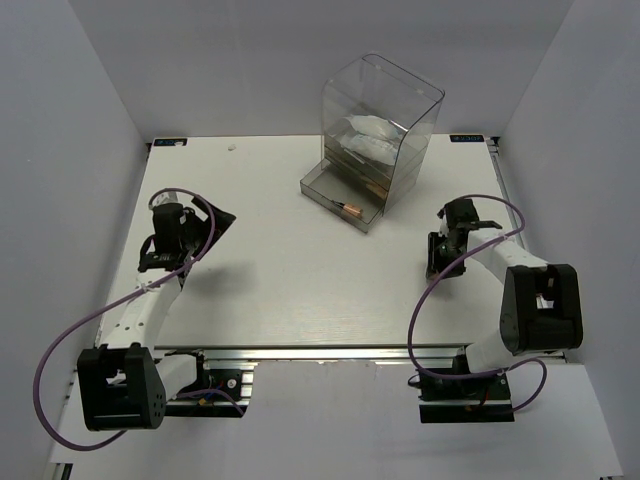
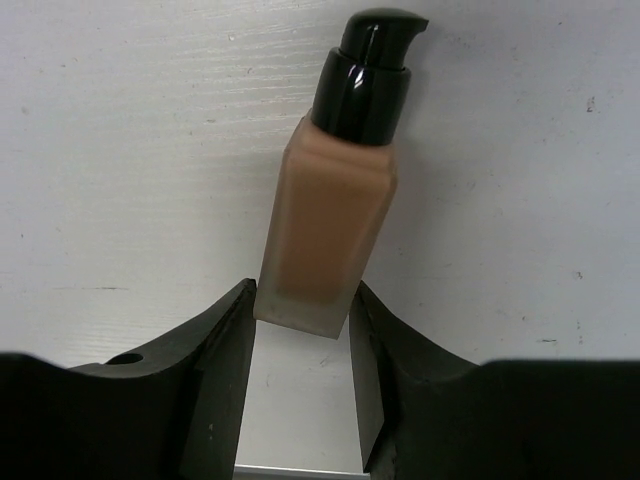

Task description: Organize the makeup

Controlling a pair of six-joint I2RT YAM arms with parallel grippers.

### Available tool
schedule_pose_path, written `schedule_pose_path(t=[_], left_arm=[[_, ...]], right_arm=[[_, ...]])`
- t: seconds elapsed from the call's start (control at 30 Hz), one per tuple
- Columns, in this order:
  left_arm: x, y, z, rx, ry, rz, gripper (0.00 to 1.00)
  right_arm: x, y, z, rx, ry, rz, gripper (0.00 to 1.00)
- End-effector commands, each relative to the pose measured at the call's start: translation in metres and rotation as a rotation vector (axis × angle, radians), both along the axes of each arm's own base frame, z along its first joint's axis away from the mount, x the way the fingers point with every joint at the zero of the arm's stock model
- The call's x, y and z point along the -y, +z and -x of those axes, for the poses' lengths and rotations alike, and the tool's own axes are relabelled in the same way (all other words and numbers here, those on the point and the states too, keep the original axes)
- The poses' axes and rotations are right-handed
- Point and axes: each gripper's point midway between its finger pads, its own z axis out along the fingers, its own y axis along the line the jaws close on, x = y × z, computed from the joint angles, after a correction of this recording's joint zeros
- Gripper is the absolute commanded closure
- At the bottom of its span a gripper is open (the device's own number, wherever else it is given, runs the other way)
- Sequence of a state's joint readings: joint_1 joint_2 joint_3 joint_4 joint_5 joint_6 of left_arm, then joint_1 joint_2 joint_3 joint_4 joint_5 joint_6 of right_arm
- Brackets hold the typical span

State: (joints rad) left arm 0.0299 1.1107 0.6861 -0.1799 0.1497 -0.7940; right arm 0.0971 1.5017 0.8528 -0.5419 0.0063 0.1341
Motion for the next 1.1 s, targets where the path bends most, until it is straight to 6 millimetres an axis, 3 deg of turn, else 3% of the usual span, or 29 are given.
schedule_pose_path(t=[0.0, 0.13, 0.2, 0.23, 0.27, 0.43, 0.53, 0.6, 0.67, 0.73, 0.77, 0.83, 0.87, 0.9, 0.93, 0.97, 1.0, 1.03, 1.07], left_arm=[[-0.002, 0.012, 0.003, 0.033, 0.003, -0.004, 0.02], [-0.001, 0.011, 0.004, 0.033, 0.001, -0.001, 0.02], [-0.001, 0.012, 0.004, 0.035, 0.000, 0.003, 0.02], [0.000, 0.012, 0.004, 0.038, -0.001, 0.005, 0.02], [0.000, 0.012, 0.004, 0.038, 0.000, 0.006, 0.02], [0.003, 0.013, 0.002, 0.047, -0.010, 0.026, 0.02], [0.005, 0.014, 0.000, 0.051, -0.014, 0.033, 0.02], [0.006, 0.014, -0.001, 0.053, -0.021, 0.039, 0.02], [0.007, 0.014, -0.003, 0.054, -0.023, 0.047, 0.02], [0.011, 0.014, -0.004, 0.055, -0.036, 0.068, 0.02], [0.012, 0.012, -0.004, 0.048, -0.041, 0.075, 0.02], [0.018, 0.012, -0.004, 0.047, -0.063, 0.101, 0.02], [0.020, 0.012, -0.004, 0.050, -0.071, 0.110, 0.02], [0.022, 0.011, -0.004, 0.049, -0.077, 0.122, 0.02], [0.027, 0.010, -0.002, 0.050, -0.093, 0.156, 0.02], [0.030, 0.010, -0.002, 0.052, -0.102, 0.175, 0.02], [0.034, 0.010, -0.001, 0.051, -0.106, 0.205, 0.02], [0.039, 0.007, 0.002, 0.049, -0.126, 0.229, 0.02], [0.042, 0.005, 0.005, 0.037, -0.130, 0.248, 0.02]], right_arm=[[0.005, 0.008, -0.011, 0.081, -0.005, 0.013, 0.75], [0.001, 0.026, -0.020, 0.178, 0.050, -0.001, 0.83], [-0.012, 0.035, -0.022, 0.224, 0.132, -0.059, 0.87], [-0.018, 0.037, -0.020, 0.241, 0.171, -0.083, 0.94], [-0.022, 0.043, -0.020, 0.280, 0.273, -0.087, 0.99], [-0.085, 0.088, 0.008, 0.481, 0.780, -0.248, 1.00], [-0.118, 0.106, 0.031, 0.607, 1.156, -0.223, 1.00], [-0.141, 0.116, 0.031, 0.715, 1.347, -0.157, 1.00], [-0.157, 0.128, 0.015, 0.807, 1.380, -0.093, 1.00], [-0.179, 0.141, -0.018, 0.876, 1.337, -0.040, 1.00], [-0.191, 0.151, -0.046, 0.889, 1.290, -0.013, 1.00], [-0.203, 0.163, -0.081, 0.872, 1.187, 0.021, 1.00], [-0.210, 0.143, -0.102, 0.807, 1.145, 0.037, 1.00], [-0.218, 0.179, -0.131, 0.875, 1.093, 0.073, 1.00], [-0.221, 0.177, -0.141, 0.850, 1.082, 0.085, 1.00], [-0.226, 0.162, -0.157, 0.818, 1.065, 0.102, 1.00], [-0.229, 0.183, -0.175, 0.865, 1.034, 0.134, 1.00], [-0.231, 0.180, -0.182, 0.854, 1.040, 0.151, 1.00], [-0.233, 0.163, -0.190, 0.818, 1.061, 0.174, 1.00]])
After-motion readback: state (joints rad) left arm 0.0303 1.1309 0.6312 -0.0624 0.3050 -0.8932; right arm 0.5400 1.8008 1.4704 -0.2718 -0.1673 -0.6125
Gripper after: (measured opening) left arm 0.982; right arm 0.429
